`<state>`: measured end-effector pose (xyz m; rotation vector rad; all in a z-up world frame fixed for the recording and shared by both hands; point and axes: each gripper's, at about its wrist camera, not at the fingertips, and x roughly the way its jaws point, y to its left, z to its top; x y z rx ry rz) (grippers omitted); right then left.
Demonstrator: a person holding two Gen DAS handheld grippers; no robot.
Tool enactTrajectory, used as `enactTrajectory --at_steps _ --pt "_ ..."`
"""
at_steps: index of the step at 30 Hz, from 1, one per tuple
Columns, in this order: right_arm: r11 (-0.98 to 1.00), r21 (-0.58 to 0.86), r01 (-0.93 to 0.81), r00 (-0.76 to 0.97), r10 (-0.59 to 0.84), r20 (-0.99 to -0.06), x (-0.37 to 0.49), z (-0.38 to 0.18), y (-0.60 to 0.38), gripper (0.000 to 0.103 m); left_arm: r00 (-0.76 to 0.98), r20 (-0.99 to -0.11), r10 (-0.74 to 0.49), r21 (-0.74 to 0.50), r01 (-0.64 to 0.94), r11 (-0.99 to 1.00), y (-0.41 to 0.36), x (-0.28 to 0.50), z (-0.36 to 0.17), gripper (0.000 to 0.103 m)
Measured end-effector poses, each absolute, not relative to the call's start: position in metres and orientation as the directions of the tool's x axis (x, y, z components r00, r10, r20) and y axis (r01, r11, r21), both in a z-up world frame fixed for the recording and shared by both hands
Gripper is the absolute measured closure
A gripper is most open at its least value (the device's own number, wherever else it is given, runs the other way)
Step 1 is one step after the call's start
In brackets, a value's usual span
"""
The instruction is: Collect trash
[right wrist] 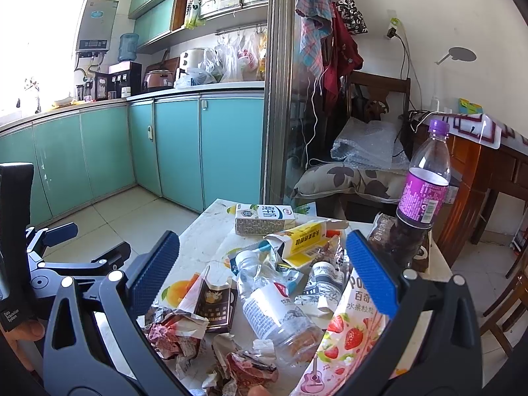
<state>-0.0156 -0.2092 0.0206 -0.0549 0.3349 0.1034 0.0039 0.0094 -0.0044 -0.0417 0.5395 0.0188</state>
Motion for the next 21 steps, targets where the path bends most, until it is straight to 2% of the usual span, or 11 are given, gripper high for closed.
enactTrajectory --at_steps 15,21 --pt "0.994 -0.031 -0.109 0.934 0.091 -0.345 -0.0142 0.0201 -0.2091 0.003 0.857 -0.515 0.011 -0.033 -0.032 0.999 0.0112 0.0034 -0.0025 0.007" --pt "0.992 -0.071 -0.099 0.935 0.068 -0.349 -0.0135 0.0228 -0.2154 0.003 0.860 -0.510 0.014 -0.032 -0.036 0.999 0.0122 0.0032 -0.0032 0.007"
